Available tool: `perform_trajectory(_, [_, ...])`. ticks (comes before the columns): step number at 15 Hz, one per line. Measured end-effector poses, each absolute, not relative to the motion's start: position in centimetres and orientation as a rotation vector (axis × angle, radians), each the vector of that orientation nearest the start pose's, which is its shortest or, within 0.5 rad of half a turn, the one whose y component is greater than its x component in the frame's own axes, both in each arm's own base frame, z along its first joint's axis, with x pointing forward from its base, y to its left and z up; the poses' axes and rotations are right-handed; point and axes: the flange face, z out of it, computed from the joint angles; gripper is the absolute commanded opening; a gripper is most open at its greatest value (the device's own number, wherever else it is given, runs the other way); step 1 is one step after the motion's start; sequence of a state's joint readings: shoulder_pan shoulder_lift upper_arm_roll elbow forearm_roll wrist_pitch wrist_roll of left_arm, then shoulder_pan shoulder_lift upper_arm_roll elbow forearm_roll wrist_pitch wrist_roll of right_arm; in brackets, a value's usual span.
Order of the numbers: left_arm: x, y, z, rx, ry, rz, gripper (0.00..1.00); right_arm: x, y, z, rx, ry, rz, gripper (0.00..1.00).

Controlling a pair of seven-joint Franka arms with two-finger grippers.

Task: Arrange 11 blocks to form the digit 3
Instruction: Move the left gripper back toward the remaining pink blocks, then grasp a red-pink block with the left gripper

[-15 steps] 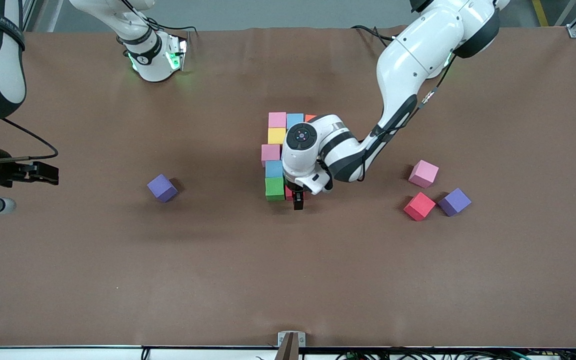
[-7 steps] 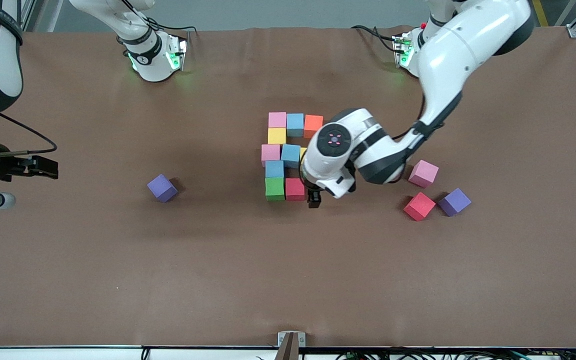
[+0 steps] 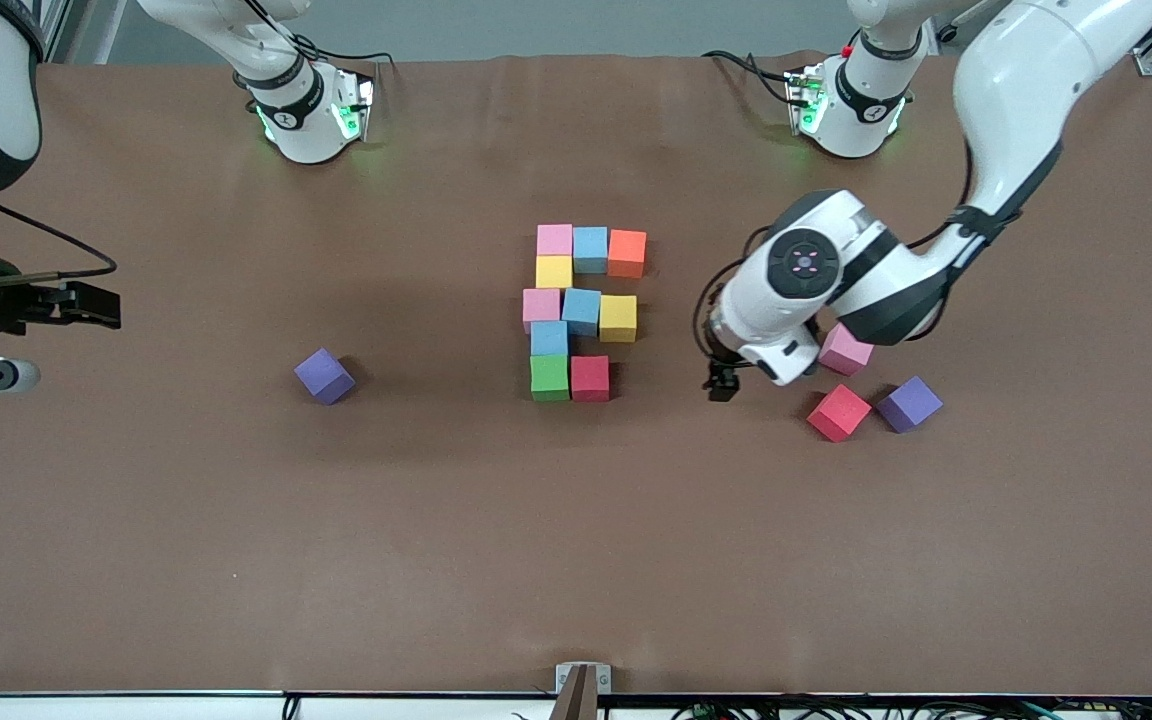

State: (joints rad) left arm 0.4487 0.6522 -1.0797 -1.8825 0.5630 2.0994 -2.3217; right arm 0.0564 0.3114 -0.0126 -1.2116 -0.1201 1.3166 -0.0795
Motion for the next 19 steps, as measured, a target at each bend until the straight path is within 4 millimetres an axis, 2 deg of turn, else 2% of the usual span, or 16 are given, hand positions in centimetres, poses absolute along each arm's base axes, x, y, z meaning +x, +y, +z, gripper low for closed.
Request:
perform_trajectory(4, [53.4, -23.9, 27.2, -2.469, -1.842, 0.057, 1.0, 61.6, 3.4, 59.9, -3.242, -0.224, 0.305, 1.0])
perform_trajectory(6, [53.6, -20.4, 25.8, -2.544, -1.731, 0.027, 1.0, 61.3, 3.8, 60.4, -3.242, -0.234, 0.293, 1.0])
perform_trajectory(10, [55.1, -13.1, 24.9, -2.649, -1.583, 0.045, 1.0, 61.2, 3.8, 60.6, -3.243, -0.233, 0.287, 1.0])
perform_trajectory(12, [55.7, -10.3, 24.9, -2.687, -1.532, 0.05, 1.0, 61.2, 3.8, 60.6, -3.243, -0.232, 0.287, 1.0])
perform_trajectory(14, [56.1, -8.6, 24.8, -2.719, -1.5, 0.05, 1.0, 61.2, 3.8, 60.6, -3.243, -0.232, 0.287, 1.0])
perform_trajectory(16, [56.4, -7.7, 24.3, -2.753, -1.466, 0.042, 1.0, 61.2, 3.8, 60.6, -3.243, -0.232, 0.287, 1.0])
perform_trajectory(19, [56.6, -8.4, 24.0, -2.822, -1.374, 0.039, 1.0, 61.2, 3.7, 60.6, -3.244, -0.229, 0.288, 1.0])
